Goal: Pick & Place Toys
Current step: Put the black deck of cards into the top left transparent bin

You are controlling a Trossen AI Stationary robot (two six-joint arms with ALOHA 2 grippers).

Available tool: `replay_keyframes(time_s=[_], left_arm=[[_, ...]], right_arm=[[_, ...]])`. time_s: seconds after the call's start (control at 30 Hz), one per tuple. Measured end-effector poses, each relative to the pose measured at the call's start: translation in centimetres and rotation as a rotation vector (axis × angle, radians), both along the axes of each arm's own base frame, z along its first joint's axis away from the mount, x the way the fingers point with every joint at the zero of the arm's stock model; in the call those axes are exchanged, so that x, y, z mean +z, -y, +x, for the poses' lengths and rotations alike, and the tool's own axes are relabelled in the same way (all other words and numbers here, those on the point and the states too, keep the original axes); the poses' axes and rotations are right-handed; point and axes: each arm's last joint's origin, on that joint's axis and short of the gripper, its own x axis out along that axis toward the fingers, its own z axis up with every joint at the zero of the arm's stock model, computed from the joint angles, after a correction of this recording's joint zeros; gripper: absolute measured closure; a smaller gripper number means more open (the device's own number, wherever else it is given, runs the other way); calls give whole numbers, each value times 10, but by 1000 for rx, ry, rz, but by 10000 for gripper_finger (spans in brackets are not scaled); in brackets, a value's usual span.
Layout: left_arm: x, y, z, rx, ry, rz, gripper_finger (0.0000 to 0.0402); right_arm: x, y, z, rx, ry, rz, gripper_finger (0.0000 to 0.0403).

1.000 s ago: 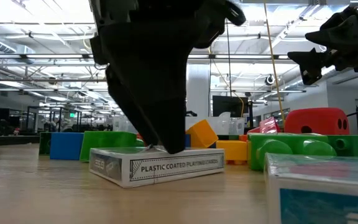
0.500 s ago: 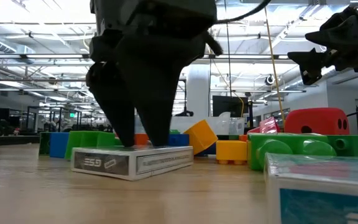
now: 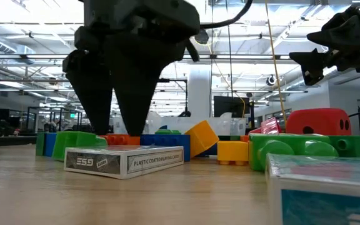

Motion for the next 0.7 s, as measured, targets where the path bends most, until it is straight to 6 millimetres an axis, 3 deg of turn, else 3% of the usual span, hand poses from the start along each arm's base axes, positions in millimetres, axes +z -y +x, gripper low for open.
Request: replay_keyframes(time_s=[0.23,0.4,0.7], left_arm=[[-2,1,7,52,58,-19,52],[-15,1,9,80,25,-11,52],[-19,-1,9,118,16,16,52]], right_arm=[[0,0,0,0,0,0,188],[0,0,0,0,0,0,188],[0,0,0,0,0,0,188]])
